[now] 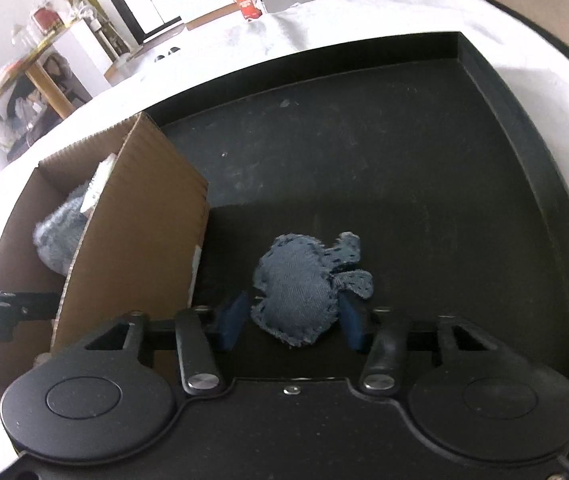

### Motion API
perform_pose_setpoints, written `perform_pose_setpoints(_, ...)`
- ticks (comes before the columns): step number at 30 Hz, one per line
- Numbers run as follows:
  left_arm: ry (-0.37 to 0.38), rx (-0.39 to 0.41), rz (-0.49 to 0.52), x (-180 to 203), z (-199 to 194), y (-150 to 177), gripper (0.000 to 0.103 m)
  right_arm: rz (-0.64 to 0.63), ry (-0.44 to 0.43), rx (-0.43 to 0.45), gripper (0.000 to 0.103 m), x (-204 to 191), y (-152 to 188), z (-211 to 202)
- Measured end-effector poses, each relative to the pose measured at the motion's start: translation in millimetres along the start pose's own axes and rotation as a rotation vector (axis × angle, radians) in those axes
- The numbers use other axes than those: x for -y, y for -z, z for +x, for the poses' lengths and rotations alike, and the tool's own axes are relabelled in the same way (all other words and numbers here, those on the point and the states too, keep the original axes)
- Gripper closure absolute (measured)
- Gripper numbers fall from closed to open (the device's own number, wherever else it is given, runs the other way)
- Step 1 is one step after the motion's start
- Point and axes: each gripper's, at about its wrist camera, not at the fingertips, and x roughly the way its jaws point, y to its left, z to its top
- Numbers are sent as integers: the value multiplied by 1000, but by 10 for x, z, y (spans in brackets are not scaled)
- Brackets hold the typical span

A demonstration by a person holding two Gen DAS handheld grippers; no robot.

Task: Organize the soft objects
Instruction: 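Move the right tool to the tray and grasp the blue denim scrap, then carry the denim scrap into the box and release it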

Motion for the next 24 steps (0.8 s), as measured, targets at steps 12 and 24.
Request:
perform_pose_setpoints(12,14,14,-7,-55,-46,43,30,-30,55,4,83,-18,17,-151)
perform_pose_setpoints(24,51,34,-36,-191,-161,111,30,-48,73,48,83,-169,-27,-416)
